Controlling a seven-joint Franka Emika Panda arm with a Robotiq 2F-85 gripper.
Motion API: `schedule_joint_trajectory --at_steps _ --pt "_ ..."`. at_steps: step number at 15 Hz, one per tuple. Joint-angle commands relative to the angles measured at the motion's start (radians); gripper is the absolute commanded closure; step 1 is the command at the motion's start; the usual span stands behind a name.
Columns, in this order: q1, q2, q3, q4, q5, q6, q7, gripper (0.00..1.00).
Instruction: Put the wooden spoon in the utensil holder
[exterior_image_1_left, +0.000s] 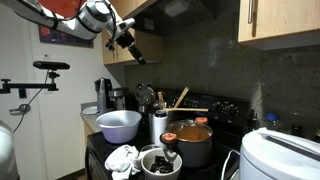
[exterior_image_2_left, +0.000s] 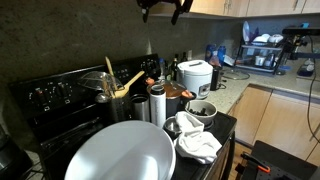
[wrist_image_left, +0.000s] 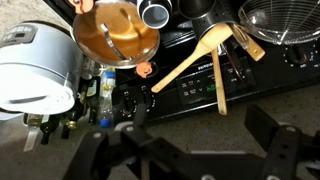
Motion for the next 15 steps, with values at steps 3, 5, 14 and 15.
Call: schedule_joint_trajectory --at_steps 3,5,14,15 --pt "-0.03 -0.162 0.028 -0.197 0.1 -0.017 -0.029 0.0" --pt "-0.035 -0.19 0.036 -0.241 0.121 -0.017 -0.027 0.0" --pt "-0.074 -0.186 0.074 -0.265 0.13 -0.002 -0.02 0.0" --pt "-0.074 -0.186 0.074 -0.265 0.13 -0.002 -0.02 0.0"
